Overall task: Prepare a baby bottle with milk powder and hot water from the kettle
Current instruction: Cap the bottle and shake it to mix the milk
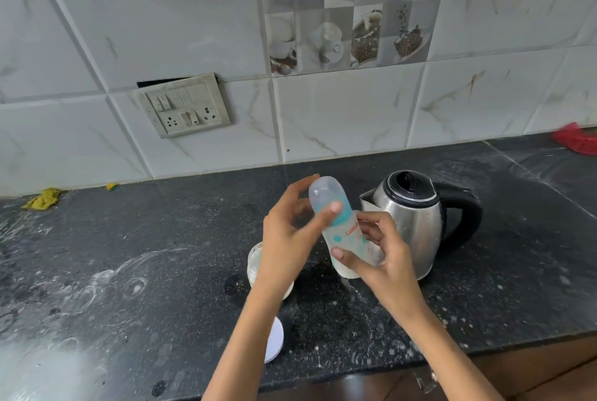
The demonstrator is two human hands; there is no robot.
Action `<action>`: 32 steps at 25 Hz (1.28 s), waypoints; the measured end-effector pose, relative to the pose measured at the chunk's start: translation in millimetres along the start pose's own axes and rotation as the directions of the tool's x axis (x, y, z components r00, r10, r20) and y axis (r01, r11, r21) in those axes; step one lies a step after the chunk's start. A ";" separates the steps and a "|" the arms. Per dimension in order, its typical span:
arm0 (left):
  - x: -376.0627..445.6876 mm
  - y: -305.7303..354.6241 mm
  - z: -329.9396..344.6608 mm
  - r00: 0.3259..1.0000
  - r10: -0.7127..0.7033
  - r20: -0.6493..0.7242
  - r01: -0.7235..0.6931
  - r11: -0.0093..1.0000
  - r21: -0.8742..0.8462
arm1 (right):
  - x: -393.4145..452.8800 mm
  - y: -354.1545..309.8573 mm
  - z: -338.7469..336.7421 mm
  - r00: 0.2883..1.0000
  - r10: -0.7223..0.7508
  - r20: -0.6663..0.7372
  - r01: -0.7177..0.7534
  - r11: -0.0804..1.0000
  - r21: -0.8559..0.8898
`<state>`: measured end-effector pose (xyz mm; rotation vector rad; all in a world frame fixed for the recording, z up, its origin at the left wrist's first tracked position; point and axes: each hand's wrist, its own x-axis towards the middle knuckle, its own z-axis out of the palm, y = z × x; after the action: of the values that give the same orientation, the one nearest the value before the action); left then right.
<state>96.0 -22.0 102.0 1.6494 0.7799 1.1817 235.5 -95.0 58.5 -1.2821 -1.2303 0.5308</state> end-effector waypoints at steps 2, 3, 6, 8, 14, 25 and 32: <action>-5.6 5.2 8.8 0.996 0.065 -0.055 -0.055 0.985 0.165 | -5.4 1.8 4.6 0.998 -0.056 0.010 0.056 0.998 -0.029; -4.3 5.3 9.3 0.996 0.077 -0.041 -0.069 0.983 0.172 | -6.6 0.7 5.6 0.999 -0.020 0.033 0.019 0.999 0.049; 7.0 1.6 -1.4 0.985 -0.027 0.172 0.036 0.998 -0.053 | -5.6 -1.1 -0.7 0.975 0.133 0.176 -0.195 0.896 0.399; 13.3 -2.1 -13.5 0.920 -0.065 0.386 0.157 0.964 -0.212 | -5.8 -3.4 -4.4 0.939 0.194 0.284 -0.316 0.811 0.492; 10.3 -2.5 -15.5 0.971 -0.075 0.226 0.038 0.986 0.164 | -6.4 2.0 -0.7 0.987 0.161 0.025 -0.162 0.985 0.062; -9.0 -1.3 22.6 0.998 0.032 -0.051 -0.020 0.977 0.214 | -9.3 1.5 5.1 0.992 -0.092 -0.091 0.057 0.941 -0.335; 0.7 -15.4 13.2 0.981 -0.028 0.194 0.016 0.998 0.067 | -11.7 3.0 -2.7 0.999 0.045 0.020 -0.041 0.989 -0.145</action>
<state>109.0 -20.0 86.6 1.7748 0.7167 0.9708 234.9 -105.4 51.8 -1.4311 -1.2814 0.4953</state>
